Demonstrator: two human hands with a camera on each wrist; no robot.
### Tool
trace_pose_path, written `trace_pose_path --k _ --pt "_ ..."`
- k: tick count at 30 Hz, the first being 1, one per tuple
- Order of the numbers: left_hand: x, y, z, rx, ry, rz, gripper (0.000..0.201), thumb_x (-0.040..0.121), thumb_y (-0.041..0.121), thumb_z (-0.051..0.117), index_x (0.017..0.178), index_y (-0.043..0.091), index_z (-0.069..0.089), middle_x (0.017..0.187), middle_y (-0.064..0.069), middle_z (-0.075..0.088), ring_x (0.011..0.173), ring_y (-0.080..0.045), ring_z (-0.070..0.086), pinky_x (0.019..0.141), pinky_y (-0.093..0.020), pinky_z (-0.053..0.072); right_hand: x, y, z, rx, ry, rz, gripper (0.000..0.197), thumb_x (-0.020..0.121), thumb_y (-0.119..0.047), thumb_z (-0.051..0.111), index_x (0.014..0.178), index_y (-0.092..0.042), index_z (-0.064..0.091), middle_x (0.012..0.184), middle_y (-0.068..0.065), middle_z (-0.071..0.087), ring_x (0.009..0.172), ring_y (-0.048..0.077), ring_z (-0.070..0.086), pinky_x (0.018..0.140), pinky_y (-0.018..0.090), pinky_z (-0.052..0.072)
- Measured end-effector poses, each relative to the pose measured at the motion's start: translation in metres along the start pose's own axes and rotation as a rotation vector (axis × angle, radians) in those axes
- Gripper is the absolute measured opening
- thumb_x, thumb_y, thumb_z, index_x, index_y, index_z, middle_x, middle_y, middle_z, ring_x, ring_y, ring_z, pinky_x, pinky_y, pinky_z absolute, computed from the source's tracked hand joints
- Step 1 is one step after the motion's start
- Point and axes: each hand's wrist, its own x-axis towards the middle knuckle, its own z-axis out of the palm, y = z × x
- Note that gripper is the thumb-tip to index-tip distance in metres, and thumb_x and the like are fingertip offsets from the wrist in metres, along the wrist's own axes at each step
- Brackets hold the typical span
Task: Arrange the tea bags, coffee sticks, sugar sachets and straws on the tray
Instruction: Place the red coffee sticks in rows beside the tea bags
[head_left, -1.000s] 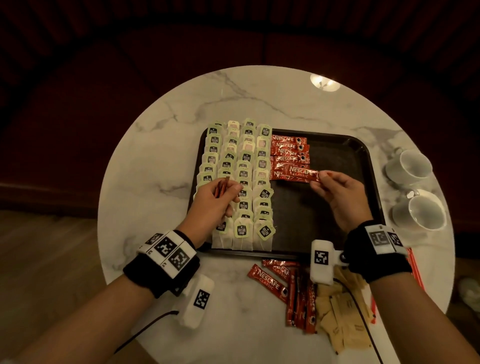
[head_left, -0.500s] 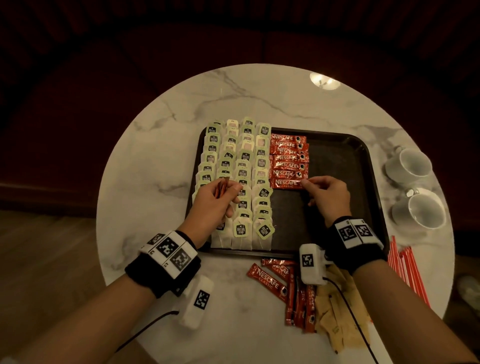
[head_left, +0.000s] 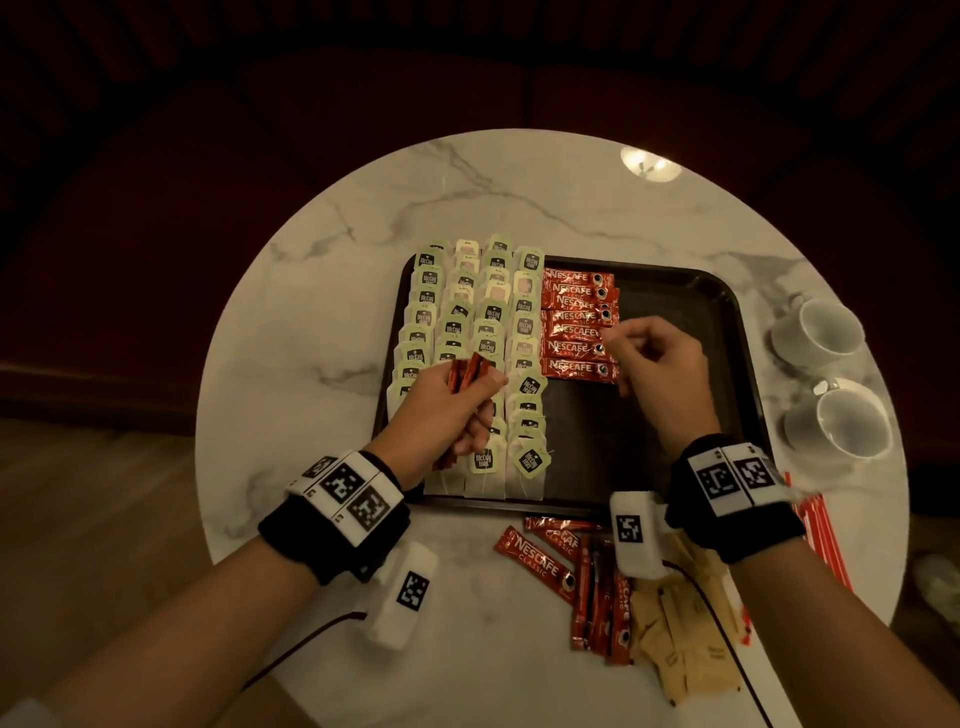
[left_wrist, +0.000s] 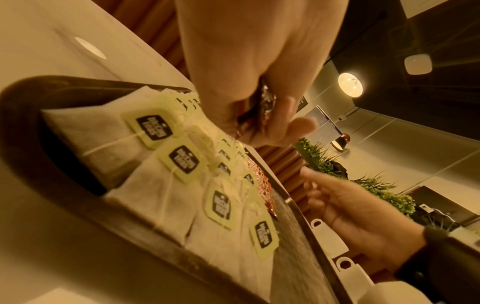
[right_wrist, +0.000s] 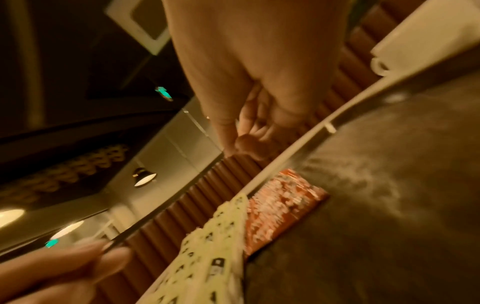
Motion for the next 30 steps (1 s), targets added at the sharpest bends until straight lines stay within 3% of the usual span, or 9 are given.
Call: trace_pose_path --k 1,5,8,11,14,17,21,24,30 --pt "-0.001 0.003 0.003 -0.002 -0.027 -0.008 0.017 0.095 0.018 0.06 0.109 0.009 0.058 0.061 -0.007 0.057 0.037 -0.012 0.05 0.032 -0.019 0.033 -0.005 -0.009 0.0 0.005 -0.088 -0.04 0.013 0.093 -0.027 0.066 0.098 -0.016 0.067 0.076 -0.007 0.062 0.055 0.006 0.054 0.057 0.021 0.05" --pt "-0.004 0.009 0.011 0.07 -0.115 0.005 0.053 0.092 0.016 0.065 0.135 0.027 0.037 0.064 -0.007 0.067 0.043 -0.017 0.058 0.036 -0.02 0.037 -0.027 -0.04 0.006 0.015 -0.496 -0.095 0.014 0.094 -0.027 0.061 0.104 -0.021 0.069 0.086 -0.013 0.068 0.066 -0.001 0.058 0.06 0.016 0.051" --pt "-0.005 0.012 0.015 0.124 -0.173 0.0 0.057 0.093 0.017 0.063 0.14 0.025 0.034 0.067 -0.005 0.069 0.047 -0.017 0.061 0.038 -0.02 0.038 -0.037 -0.048 0.011 0.066 -0.6 -0.062 0.014 0.096 -0.025 0.059 0.104 -0.022 0.07 0.082 -0.016 0.07 0.07 -0.005 0.06 0.064 0.012 0.048" --pt "-0.005 0.013 0.014 0.128 -0.211 -0.009 0.052 0.094 0.013 0.061 0.14 0.02 0.038 0.069 -0.006 0.069 0.048 -0.019 0.062 0.038 -0.02 0.038 -0.04 -0.049 0.013 0.028 -0.624 -0.09 0.01 0.095 -0.02 0.062 0.098 -0.019 0.07 0.08 -0.017 0.07 0.069 -0.006 0.06 0.063 0.009 0.045" --pt "-0.007 0.014 0.012 0.154 -0.258 -0.006 0.04 0.093 0.017 0.063 0.129 0.019 0.048 0.075 -0.006 0.071 0.053 -0.02 0.064 0.038 -0.019 0.039 -0.039 -0.046 0.012 0.027 -0.606 -0.088 0.008 0.095 -0.017 0.062 0.097 -0.016 0.07 0.081 -0.012 0.07 0.07 -0.003 0.061 0.062 0.011 0.046" --pt "-0.009 0.016 0.01 0.162 -0.246 -0.019 0.035 0.091 0.029 0.065 0.123 0.02 0.054 0.083 -0.004 0.073 0.052 -0.016 0.063 0.037 -0.017 0.037 -0.035 -0.043 0.005 0.118 -0.499 -0.027 0.01 0.096 -0.015 0.058 0.097 -0.015 0.068 0.077 -0.006 0.067 0.069 0.011 0.057 0.061 0.017 0.049" --pt "-0.01 0.018 0.007 -0.057 -0.173 -0.083 0.044 0.093 0.046 0.049 0.121 0.013 0.057 0.088 -0.004 0.072 0.041 -0.009 0.051 0.033 -0.014 0.025 -0.03 -0.034 -0.008 0.236 -0.422 0.016 0.014 0.097 -0.013 0.056 0.104 -0.009 0.068 0.084 -0.002 0.068 0.07 0.008 0.056 0.062 0.019 0.05" --pt "-0.009 0.021 0.005 -0.224 -0.195 -0.108 0.03 0.097 0.032 0.049 0.114 0.01 0.06 0.086 -0.007 0.069 0.039 -0.007 0.046 0.032 -0.013 0.023 -0.03 -0.031 -0.009 0.303 -0.423 0.033 0.018 0.098 -0.011 0.052 0.108 -0.008 0.067 0.086 -0.001 0.066 0.071 0.007 0.056 0.062 0.017 0.05" --pt "-0.013 0.025 0.01 -0.111 -0.354 -0.047 0.024 0.089 0.016 0.059 0.112 0.014 0.065 0.06 0.008 0.062 0.041 -0.002 0.041 0.036 -0.013 0.023 -0.033 -0.035 -0.003 0.333 -0.443 0.017 0.02 0.099 -0.006 0.048 0.11 -0.004 0.065 0.085 0.005 0.063 0.071 0.007 0.06 0.064 0.017 0.053"
